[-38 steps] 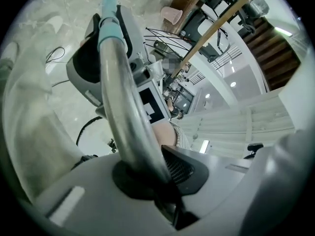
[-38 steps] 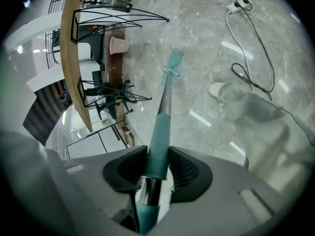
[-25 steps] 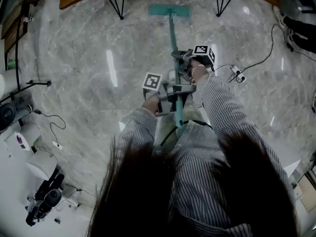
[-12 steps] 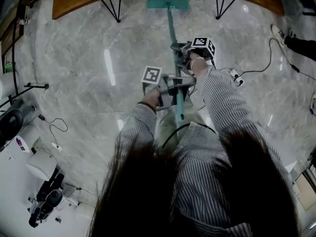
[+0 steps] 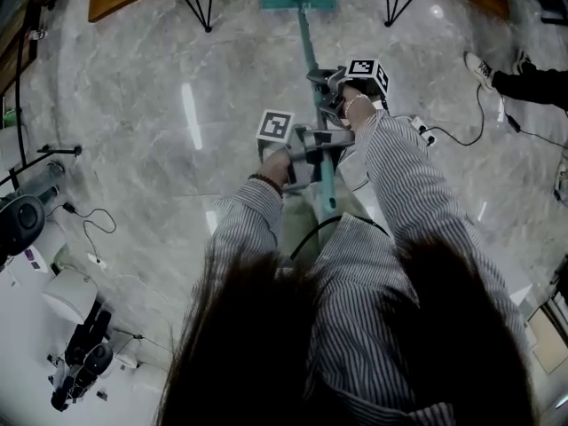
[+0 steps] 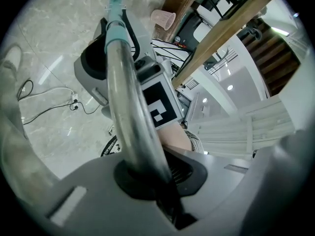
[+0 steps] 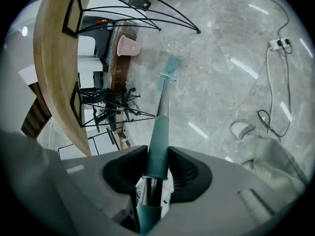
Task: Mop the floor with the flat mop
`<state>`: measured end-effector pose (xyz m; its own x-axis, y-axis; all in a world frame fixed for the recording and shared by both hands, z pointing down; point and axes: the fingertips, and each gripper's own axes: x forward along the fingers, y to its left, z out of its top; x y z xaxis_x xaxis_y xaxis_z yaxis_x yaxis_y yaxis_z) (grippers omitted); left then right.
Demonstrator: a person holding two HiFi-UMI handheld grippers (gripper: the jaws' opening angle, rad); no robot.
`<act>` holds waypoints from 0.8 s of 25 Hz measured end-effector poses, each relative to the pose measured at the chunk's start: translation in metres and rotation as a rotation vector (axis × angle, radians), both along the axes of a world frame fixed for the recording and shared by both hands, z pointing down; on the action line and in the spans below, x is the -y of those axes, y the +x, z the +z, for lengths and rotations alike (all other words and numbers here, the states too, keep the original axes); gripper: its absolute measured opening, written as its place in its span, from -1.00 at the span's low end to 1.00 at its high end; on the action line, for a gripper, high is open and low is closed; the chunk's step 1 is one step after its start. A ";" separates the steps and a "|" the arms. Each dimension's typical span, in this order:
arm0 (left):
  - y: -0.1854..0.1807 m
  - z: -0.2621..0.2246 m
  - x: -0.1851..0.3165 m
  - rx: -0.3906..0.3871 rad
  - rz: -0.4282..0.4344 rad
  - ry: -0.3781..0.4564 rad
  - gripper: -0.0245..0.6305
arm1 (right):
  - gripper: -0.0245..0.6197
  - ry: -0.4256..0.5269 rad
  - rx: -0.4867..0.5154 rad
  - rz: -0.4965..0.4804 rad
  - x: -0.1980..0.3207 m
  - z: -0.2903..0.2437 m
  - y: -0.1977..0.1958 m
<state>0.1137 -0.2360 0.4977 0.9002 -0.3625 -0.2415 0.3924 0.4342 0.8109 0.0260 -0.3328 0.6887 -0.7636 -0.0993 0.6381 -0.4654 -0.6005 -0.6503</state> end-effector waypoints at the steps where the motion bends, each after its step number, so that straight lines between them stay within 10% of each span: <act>1: 0.001 0.000 -0.001 -0.003 0.002 -0.003 -0.85 | -0.51 -0.007 0.002 -0.001 -0.001 0.002 0.001; 7: 0.004 0.002 -0.030 0.015 0.015 -0.012 -0.86 | -0.51 -0.029 0.027 -0.033 -0.028 0.008 0.005; 20: 0.003 0.008 -0.287 -0.003 0.136 0.010 -0.87 | -0.51 -0.010 0.059 0.053 -0.274 0.006 0.004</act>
<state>0.1165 0.0511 0.5060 0.9400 -0.2350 -0.2474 0.3331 0.4752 0.8144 0.0301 -0.0591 0.6949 -0.7939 -0.1347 0.5930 -0.3934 -0.6298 -0.6697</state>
